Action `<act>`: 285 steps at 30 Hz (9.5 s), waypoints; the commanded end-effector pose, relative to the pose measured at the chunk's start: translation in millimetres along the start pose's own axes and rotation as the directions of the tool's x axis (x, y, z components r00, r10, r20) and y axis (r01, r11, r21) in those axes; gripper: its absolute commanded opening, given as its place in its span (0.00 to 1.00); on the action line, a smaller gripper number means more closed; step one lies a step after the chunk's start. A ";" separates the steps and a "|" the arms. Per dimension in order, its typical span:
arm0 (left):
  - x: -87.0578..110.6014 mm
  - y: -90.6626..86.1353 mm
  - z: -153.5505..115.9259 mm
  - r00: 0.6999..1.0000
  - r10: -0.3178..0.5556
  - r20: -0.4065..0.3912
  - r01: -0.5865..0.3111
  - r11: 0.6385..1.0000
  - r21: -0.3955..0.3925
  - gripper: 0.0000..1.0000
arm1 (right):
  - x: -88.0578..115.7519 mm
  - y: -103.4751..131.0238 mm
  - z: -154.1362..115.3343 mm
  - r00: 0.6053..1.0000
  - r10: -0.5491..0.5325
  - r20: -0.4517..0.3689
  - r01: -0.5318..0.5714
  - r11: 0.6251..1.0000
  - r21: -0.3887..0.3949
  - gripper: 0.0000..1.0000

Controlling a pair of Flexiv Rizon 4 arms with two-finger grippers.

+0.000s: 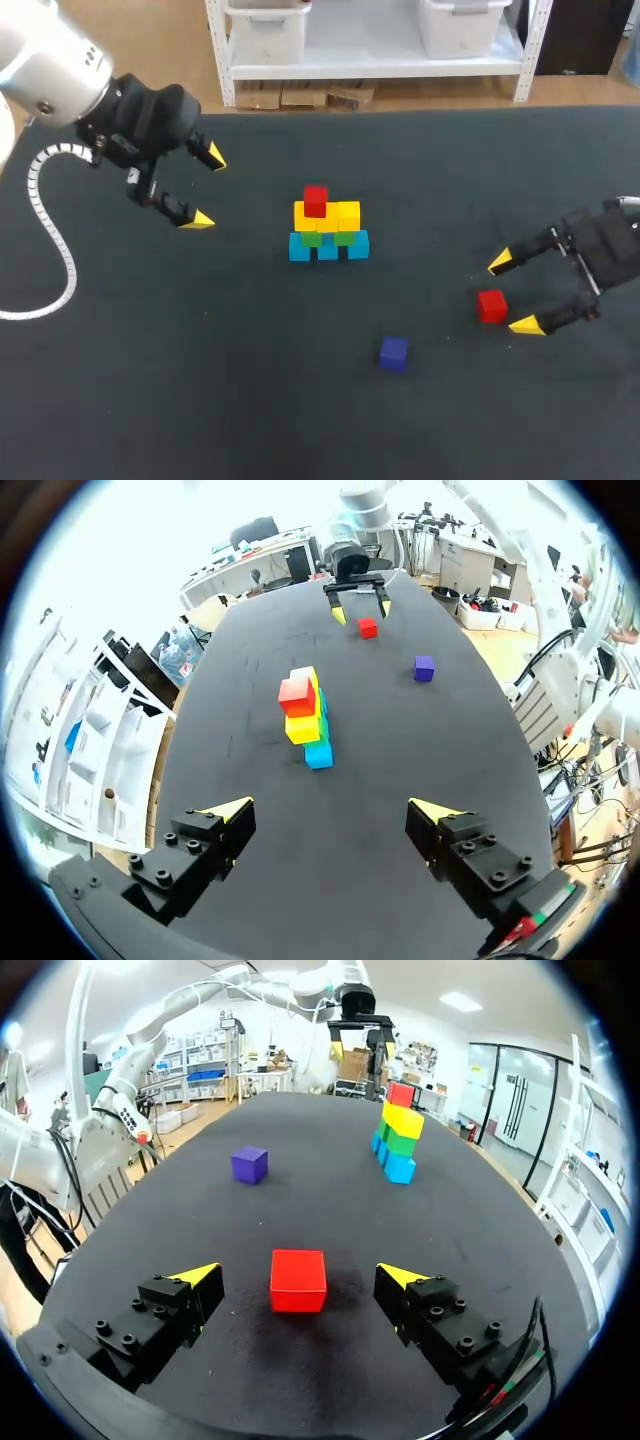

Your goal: Place the blue cubes, place green cubes on the blue cubes, place the yellow cubes on the green cubes, then place the red cubes on the yellow cubes, and place purple cube on the red cubes.

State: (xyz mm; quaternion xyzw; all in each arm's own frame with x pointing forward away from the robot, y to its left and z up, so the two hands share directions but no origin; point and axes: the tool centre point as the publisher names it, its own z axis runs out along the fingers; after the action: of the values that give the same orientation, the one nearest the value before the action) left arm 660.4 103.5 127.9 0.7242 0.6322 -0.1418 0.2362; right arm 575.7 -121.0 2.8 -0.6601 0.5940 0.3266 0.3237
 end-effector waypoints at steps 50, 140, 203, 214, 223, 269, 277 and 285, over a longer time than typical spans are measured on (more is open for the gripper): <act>1.0 0.0 -0.2 1.000 0.003 0.002 -0.003 1.000 -0.001 1.00 | -136.0 -89.0 -17.9 0.998 -0.045 0.054 0.035 0.984 0.177 0.00; 1.0 0.0 -0.2 1.000 0.003 0.002 -0.003 1.000 -0.001 1.00 | -178.3 -137.0 107.6 0.993 0.084 0.081 -0.088 0.995 0.049 0.00; 1.0 0.0 -0.2 1.000 0.003 0.002 -0.003 1.000 -0.001 1.00 | -177.3 -137.6 113.3 0.992 0.093 0.088 -0.096 0.995 0.032 1.00; 1.0 0.0 -0.2 1.000 0.003 0.002 -0.003 1.000 -0.001 1.00 | -185.1 -133.4 92.9 0.991 0.076 0.115 -0.083 0.995 0.061 1.00; 1.0 0.0 -0.2 1.000 0.003 0.002 -0.003 1.000 -0.001 1.00 | -179.7 -128.0 76.2 0.990 0.075 0.116 -0.084 0.994 0.074 1.00; 1.0 0.0 -0.2 1.000 0.003 0.002 -0.003 1.000 -0.001 1.00 | -109.6 64.2 91.2 0.959 0.252 0.134 -0.279 0.926 0.255 1.00; 1.0 0.0 -0.2 1.000 0.003 0.002 -0.003 1.000 -0.001 1.00 | -98.3 74.8 100.4 0.957 0.265 0.122 -0.287 0.928 0.236 1.00; 1.0 0.0 -0.2 1.000 0.003 0.002 -0.003 1.000 -0.001 1.00 | -91.7 69.1 108.9 0.958 0.265 0.111 -0.284 0.927 0.244 1.00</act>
State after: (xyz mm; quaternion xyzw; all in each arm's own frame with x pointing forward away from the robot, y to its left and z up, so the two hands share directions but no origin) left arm 660.4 103.5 128.0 0.7242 0.6322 -0.1418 0.2362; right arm 491.1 9.2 17.2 -0.5106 0.7052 0.3141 0.3785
